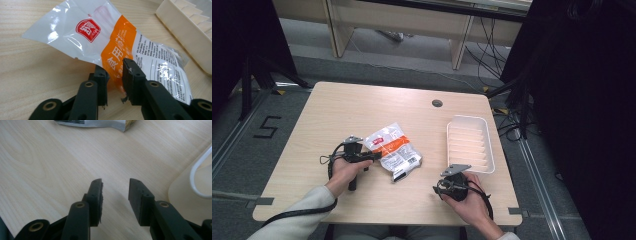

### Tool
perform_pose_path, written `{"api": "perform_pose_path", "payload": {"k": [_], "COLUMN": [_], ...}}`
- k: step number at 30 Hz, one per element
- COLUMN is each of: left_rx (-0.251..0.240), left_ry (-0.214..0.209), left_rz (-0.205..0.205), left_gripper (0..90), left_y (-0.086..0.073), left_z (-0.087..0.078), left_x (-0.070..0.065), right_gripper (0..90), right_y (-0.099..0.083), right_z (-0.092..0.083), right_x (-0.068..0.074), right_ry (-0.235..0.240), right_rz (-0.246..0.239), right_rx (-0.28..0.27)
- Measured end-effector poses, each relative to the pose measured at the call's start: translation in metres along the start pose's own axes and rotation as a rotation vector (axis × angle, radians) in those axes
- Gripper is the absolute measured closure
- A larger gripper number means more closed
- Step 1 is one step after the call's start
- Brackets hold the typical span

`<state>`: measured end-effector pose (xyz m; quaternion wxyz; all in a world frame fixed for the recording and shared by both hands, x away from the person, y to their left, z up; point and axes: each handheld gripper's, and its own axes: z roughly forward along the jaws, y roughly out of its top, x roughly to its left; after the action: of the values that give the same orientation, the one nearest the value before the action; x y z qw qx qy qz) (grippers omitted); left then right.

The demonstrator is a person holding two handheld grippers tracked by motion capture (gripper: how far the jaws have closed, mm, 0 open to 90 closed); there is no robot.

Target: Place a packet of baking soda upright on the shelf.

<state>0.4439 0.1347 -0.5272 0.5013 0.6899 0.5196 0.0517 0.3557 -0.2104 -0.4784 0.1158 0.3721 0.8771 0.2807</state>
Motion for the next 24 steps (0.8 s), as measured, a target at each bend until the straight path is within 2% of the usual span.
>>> {"api": "perform_pose_path", "payload": {"k": [7,8,9,12,16,19,20,24], "left_rx": [-0.009,-0.012,-0.018,-0.022,-0.025,-0.036,-0.042,-0.055], "left_ry": [-0.013,-0.023,-0.029,-0.037,-0.041,-0.059,-0.068,-0.094], "left_rz": [-0.004,-0.017,-0.014,0.002,0.0,0.028,0.049,0.063], "left_gripper": [81.7,84.2,85.9,88.8,89.2,89.3,89.4,89.5], "left_y": [0.001,0.001,0.001,0.003,0.003,0.005,0.007,0.009], "left_z": [0.001,0.001,0.002,0.003,0.002,0.0,-0.001,-0.004], "left_x": [0.0,-0.001,-0.001,-0.002,-0.002,-0.004,-0.006,-0.01], "right_gripper": [64.0,63.9,63.9,63.9,63.8,63.8,63.8,63.3], "right_y": [0.0,0.0,0.0,0.0,0.0,0.0,0.0,0.001], "right_z": [0.0,0.0,0.0,0.0,0.0,0.0,-0.001,-0.001], "right_x": [0.0,0.002,0.0,0.0,0.0,0.0,0.0,0.0], "right_ry": [-0.003,-0.002,-0.003,-0.003,-0.005,-0.004,-0.003,-0.006], "right_rz": [-0.002,0.012,-0.003,-0.008,-0.007,-0.007,-0.009,-0.013], "right_rx": [0.001,-0.001,0.001,0.002,0.002,0.003,0.001,-0.004]}}
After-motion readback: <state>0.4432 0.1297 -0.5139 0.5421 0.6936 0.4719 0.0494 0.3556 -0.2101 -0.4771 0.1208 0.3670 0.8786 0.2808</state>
